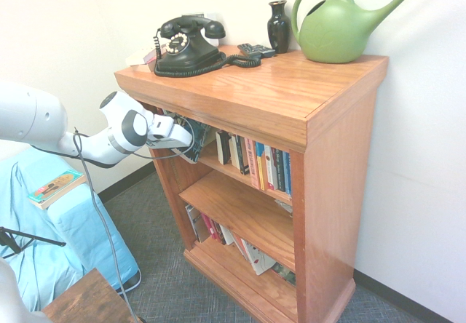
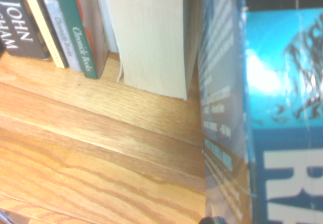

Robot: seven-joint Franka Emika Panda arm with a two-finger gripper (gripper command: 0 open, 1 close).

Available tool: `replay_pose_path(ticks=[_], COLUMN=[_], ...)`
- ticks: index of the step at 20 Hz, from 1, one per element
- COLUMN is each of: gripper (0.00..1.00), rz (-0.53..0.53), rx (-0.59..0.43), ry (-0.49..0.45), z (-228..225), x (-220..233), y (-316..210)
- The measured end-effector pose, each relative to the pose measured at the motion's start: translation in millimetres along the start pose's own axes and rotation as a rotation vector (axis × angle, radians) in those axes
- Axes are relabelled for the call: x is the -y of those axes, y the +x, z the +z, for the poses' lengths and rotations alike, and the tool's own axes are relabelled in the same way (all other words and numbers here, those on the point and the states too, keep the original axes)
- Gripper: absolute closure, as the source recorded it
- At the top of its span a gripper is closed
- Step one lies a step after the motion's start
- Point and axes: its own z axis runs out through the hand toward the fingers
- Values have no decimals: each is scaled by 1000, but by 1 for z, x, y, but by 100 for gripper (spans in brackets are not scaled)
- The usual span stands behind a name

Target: Put the book on the shelf

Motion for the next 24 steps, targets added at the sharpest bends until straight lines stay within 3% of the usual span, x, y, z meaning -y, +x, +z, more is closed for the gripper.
replay_pose_path(ticks=[7,8,24], gripper=[100,0,0], rz=[0,2,18], rx=[-23,-30,-77], ry=[-7,-8,15], z=[1,2,3], x=[0,0,6], y=[0,0,0])
